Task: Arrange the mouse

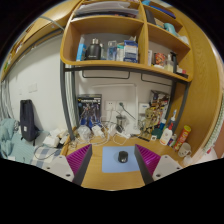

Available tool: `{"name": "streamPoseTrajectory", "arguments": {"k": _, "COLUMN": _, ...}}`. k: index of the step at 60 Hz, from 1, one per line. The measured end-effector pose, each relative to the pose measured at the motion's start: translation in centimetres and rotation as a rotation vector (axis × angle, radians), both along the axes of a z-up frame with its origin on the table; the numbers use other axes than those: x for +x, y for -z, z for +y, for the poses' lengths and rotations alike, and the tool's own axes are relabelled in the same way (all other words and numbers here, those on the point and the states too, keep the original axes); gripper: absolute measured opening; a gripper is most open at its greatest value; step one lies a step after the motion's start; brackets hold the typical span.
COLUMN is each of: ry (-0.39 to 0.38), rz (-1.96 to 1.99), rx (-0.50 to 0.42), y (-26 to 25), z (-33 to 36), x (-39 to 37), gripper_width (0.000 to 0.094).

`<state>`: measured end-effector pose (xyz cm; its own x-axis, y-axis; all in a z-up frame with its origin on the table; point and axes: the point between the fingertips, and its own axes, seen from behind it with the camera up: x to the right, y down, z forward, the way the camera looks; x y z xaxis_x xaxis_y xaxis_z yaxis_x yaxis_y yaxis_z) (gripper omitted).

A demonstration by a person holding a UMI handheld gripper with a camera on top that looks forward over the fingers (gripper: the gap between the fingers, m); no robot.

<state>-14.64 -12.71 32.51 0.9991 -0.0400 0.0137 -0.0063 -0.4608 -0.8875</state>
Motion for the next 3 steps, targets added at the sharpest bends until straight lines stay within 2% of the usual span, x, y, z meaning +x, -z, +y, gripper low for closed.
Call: {"name": "streamPoseTrajectory", "arguments": {"k": 3, "ry": 0.001, "rz": 0.000, "rx": 0.001, "y": -0.07, "z": -0.47, "x": -0.07, "gripper_width": 0.0859}}
